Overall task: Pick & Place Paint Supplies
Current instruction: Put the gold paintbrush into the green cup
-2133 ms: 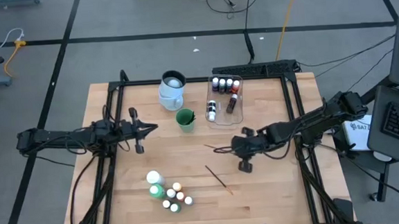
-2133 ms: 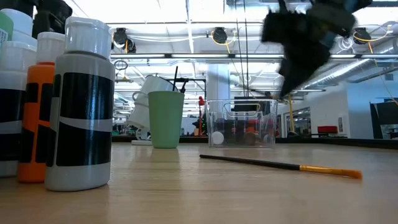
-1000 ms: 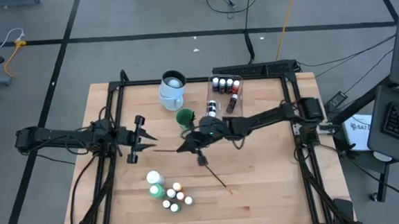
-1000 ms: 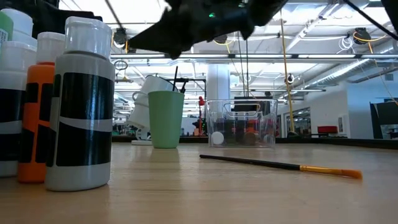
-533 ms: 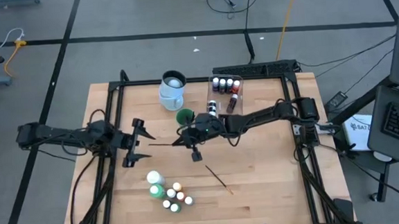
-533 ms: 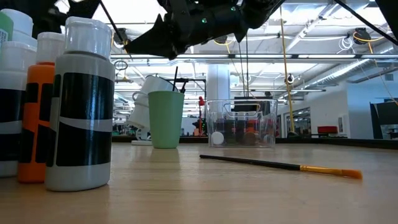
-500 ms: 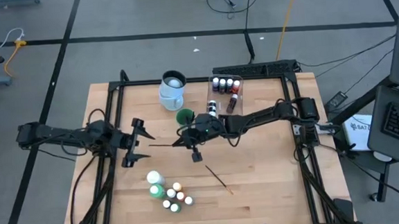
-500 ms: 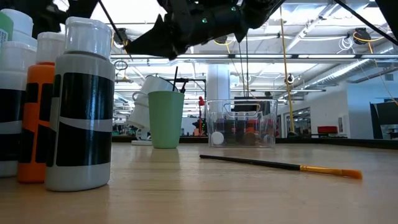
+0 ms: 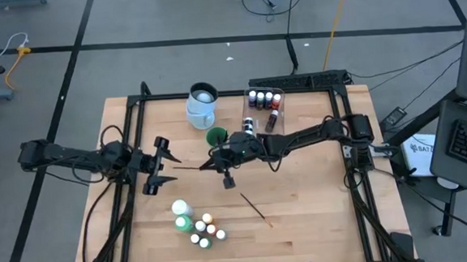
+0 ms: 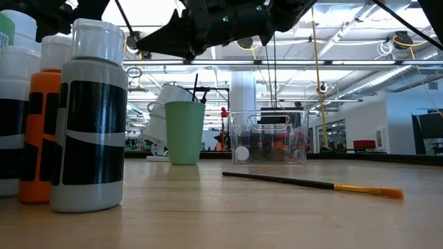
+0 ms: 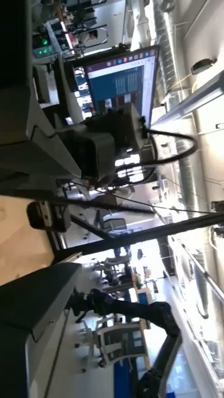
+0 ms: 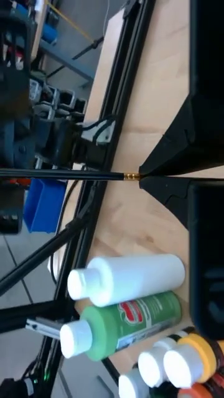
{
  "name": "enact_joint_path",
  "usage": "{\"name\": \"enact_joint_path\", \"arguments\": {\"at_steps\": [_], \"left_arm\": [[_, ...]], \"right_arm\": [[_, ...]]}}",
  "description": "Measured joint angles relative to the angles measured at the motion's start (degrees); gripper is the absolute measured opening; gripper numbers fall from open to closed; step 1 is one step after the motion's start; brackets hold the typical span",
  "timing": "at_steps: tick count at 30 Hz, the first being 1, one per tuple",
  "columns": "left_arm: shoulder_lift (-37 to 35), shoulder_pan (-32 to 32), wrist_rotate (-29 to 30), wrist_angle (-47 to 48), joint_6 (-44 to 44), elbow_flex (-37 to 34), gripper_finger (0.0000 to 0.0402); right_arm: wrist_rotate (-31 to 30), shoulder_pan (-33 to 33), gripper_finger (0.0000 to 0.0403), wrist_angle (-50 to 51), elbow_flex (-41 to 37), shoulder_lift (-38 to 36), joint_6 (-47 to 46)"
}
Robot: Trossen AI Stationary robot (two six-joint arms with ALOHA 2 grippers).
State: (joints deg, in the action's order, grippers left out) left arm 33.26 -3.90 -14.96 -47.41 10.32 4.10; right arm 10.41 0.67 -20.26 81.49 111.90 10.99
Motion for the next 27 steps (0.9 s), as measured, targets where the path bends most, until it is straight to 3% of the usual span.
{"name": "enact_joint_path", "arguments": {"at_steps": [10,16,22,27], "left_arm": [[6.6,0.0,0.0,-8.4,0.1,0.0,0.0247],[10.0,0.0,0.4,-12.4,0.0,0.0,0.0234],[10.8,0.0,1.6,-14.1,-0.2,0.0,0.0187],[10.8,0.0,2.9,-14.2,-0.4,0.0,0.0118]], "right_arm": [[0.2,-1.5,0.0000,0.6,-0.1,1.0,-2.2],[0.1,-1.5,0.0000,1.5,-0.1,0.9,-2.5],[0.1,-1.4,0.0000,1.7,-0.1,0.9,-2.8],[-0.1,-1.4,0.0000,2.0,-0.1,0.9,-2.8]]}}
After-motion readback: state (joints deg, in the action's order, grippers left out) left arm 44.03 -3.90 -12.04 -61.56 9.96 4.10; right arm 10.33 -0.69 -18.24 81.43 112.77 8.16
